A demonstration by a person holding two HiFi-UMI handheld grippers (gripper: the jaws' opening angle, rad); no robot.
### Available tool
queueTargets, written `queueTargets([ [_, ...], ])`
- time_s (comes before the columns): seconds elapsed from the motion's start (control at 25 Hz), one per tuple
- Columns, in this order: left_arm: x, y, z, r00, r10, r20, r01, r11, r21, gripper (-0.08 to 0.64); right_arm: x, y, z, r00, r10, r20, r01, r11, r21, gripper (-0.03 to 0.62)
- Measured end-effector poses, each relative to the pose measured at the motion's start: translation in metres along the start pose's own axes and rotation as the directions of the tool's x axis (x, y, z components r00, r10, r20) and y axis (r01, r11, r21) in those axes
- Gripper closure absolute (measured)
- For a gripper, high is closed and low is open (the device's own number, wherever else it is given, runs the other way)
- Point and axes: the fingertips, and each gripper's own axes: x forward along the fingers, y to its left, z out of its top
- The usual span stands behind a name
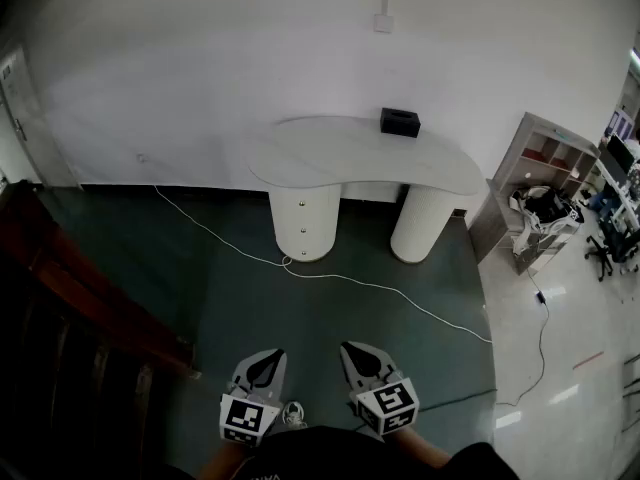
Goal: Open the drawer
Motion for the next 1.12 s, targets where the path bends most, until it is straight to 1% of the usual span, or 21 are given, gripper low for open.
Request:
queueTargets([
  [0.2,0.009,0.016,0.002,1.000,-0.015,-0.001,0.015,1.000,0.006,0.543,0.018,-0.004,0.003,1.000,-0.016,-0.009,0.016,1.000,0.007,0.586],
  [0.32,0.016,0.030,0.000,0.999,-0.031,0.008,0.031,0.999,0.022,0.541,0.034,-0.003,0.008,1.000,-0.022,0.022,0.022,0.999,0.035,0.584],
  [0.44,0.024,0.043,-0.003,0.998,-0.058,0.009,0.057,0.998,0.027,0.537,0.050,-0.007,0.009,0.998,-0.061,0.035,0.059,0.997,0.051,0.583],
  [0.48,0.027,0.047,-0.004,0.998,-0.068,0.012,0.068,0.997,0.024,0.525,0.055,-0.009,0.008,0.997,-0.072,0.034,0.070,0.996,0.056,0.581],
  [0.52,0.030,0.052,-0.005,0.997,-0.080,0.013,0.079,0.997,0.019,0.467,0.060,-0.010,0.008,0.996,-0.080,0.031,0.078,0.995,0.063,0.529],
  [0.56,0.033,0.057,-0.007,0.996,-0.092,0.010,0.092,0.996,0.013,0.379,0.066,-0.011,0.008,0.996,-0.089,0.030,0.086,0.994,0.070,0.438],
  [0.6,0.036,0.061,-0.008,0.995,-0.103,0.007,0.103,0.995,0.009,0.347,0.070,-0.011,0.009,0.995,-0.098,0.029,0.096,0.993,0.073,0.417],
  [0.64,0.038,0.066,-0.009,0.994,-0.112,0.006,0.112,0.994,0.007,0.347,0.074,-0.012,0.010,0.994,-0.108,0.030,0.106,0.991,0.076,0.426],
  [0.8,0.045,0.081,-0.011,0.991,-0.130,0.003,0.130,0.991,-0.002,0.334,0.084,-0.018,0.014,0.988,-0.151,0.036,0.146,0.983,0.109,0.410],
  [0.88,0.053,0.088,-0.014,0.992,-0.130,-0.005,0.130,0.991,-0.014,0.327,0.090,-0.026,0.013,0.985,-0.169,0.022,0.166,0.979,0.117,0.402],
  [1.0,0.068,0.086,-0.021,0.990,-0.142,-0.026,0.141,0.990,-0.019,0.321,0.095,-0.044,0.009,0.983,-0.186,-0.003,0.185,0.976,0.117,0.400],
  [1.12,0.087,0.088,-0.025,0.989,-0.132,-0.067,0.128,0.989,-0.070,0.321,0.106,-0.071,0.008,0.982,-0.191,-0.009,0.191,0.974,0.125,0.400],
])
